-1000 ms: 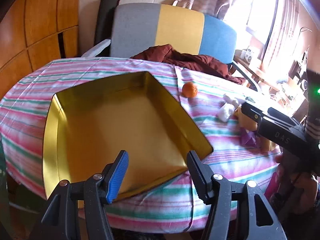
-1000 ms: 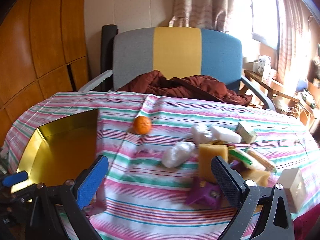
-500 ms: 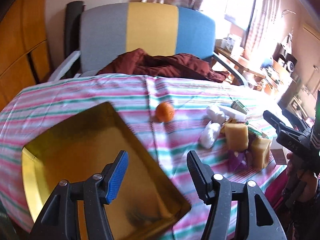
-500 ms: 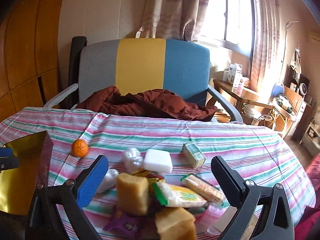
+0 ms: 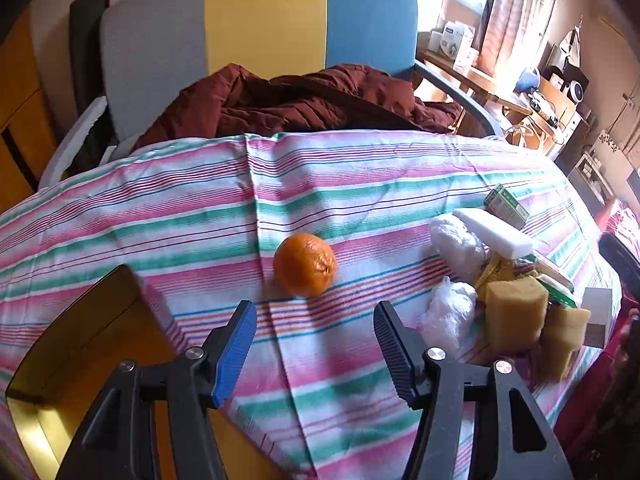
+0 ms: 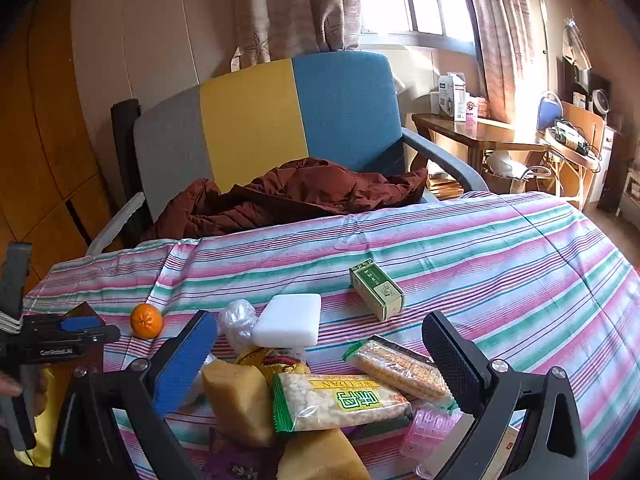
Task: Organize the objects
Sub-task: 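Grasp the orange with the left gripper while the right gripper grasps the yellow sponge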
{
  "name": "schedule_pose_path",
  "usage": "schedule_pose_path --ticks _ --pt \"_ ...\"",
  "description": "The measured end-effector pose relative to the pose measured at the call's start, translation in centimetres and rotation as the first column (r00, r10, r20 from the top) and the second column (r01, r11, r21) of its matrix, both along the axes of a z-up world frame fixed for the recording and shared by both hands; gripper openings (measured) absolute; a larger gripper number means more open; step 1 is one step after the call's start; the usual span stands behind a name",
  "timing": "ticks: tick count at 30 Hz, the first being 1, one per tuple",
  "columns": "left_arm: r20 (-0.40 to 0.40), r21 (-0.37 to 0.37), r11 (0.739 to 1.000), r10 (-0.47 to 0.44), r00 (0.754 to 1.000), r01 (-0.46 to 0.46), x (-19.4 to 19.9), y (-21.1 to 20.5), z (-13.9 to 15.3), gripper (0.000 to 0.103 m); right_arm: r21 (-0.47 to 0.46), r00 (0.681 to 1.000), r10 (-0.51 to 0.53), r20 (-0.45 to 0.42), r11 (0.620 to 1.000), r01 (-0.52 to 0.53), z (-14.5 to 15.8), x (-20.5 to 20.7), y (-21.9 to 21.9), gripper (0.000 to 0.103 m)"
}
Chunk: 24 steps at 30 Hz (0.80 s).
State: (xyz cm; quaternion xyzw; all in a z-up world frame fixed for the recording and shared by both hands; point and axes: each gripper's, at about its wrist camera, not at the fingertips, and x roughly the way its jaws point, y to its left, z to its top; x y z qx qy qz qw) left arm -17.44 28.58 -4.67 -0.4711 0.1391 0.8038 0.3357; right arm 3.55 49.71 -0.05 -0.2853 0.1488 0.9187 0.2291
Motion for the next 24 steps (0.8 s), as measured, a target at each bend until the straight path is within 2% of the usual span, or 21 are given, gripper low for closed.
schedule_pose_path --ticks 11,14,18,20,24 --pt "0.085 -0.029 0.999 0.017 0.996 -0.014 -4.7 3.7 -3.3 0.062 0.016 0.999 0.036 0.01 0.999 -0.036 0.0 -0.6 -0.6 0.103" --pt "0.059 -0.061 0.998 0.017 0.998 -0.013 -5.0 4.4 -3.7 0.062 0.011 0.999 0.04 0.003 0.999 -0.04 0.1 -0.5 -0.6 0.103" --pt "0.086 -0.093 0.995 0.04 0.995 -0.032 -5.6 4.4 -4.9 0.061 0.0 0.999 0.034 0.004 0.999 -0.034 0.1 -0.5 -0.3 0.103" --pt "0.101 -0.093 0.994 0.059 0.993 -0.05 -6.0 4.0 -5.5 0.052 -0.003 0.999 0.034 0.009 0.999 -0.034 0.0 -0.6 -0.3 0.103" --pt "0.114 -0.074 0.993 0.097 0.989 -0.089 -6.7 3.7 -5.4 0.054 0.002 0.999 0.037 0.014 0.999 -0.037 0.0 -0.7 -0.4 0.103"
